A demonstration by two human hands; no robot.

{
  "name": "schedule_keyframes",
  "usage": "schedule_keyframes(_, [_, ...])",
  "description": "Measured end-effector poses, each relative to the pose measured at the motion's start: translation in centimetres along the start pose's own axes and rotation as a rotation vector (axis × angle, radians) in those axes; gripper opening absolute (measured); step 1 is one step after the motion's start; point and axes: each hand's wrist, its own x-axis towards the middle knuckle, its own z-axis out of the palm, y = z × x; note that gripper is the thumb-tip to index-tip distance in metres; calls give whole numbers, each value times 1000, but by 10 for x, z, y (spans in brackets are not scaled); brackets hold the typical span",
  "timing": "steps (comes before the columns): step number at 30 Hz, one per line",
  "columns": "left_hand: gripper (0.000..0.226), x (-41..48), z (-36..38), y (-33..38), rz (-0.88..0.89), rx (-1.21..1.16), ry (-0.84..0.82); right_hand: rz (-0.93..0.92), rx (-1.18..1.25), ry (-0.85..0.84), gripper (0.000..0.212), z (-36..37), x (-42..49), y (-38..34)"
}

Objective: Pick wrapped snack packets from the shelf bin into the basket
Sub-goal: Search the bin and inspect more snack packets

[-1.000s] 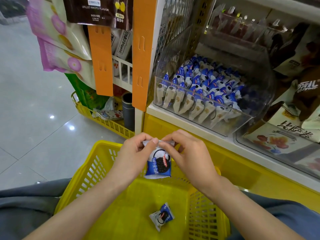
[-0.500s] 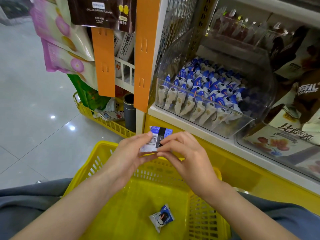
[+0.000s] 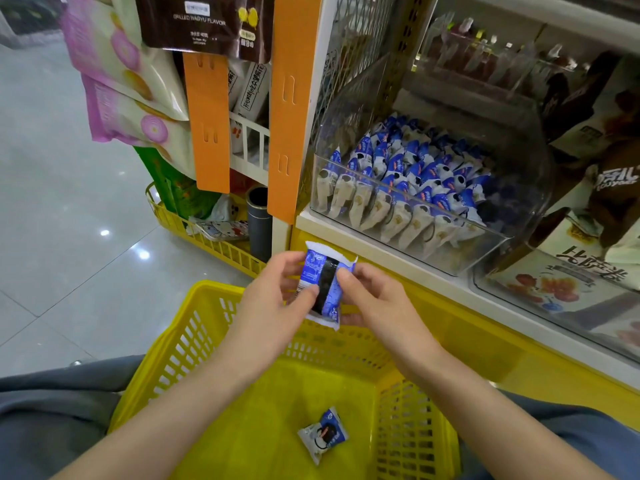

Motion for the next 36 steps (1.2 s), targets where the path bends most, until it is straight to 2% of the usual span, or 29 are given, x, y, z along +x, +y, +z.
schedule_keyframes(3, [38,-4,3,-4,146,193,19,-44,-46,59,7,2,0,4])
schedule_keyframes(11, [52,-1,1,-11,149,291,-125,-51,-134,75,9,2,-2,8])
schedule_keyframes(16, [59,-4,-1,-15,191,465,-195,-83,-194,72,10,1,-4,12])
schedule_keyframes(19, [55,-6,0,-18,232,537,-192,-139,-292,84,17,2,-5,17])
schedule_keyframes(24, [37,-2,-1,-19,200,586,-104,-148,-365,32,25,9,-7,24])
schedule_keyframes(28, [35,-2,-3,-23,239,684,-87,-144,-380,9,25,10,-5,26])
schedule_keyframes(31, [34,-3,-3,-25,267,648,-45,-147,-399,3,25,11,-5,25])
schedule_keyframes(36, [28,-1,-2,-20,270,594,-29,-119,-263,-7,21,12,-7,20])
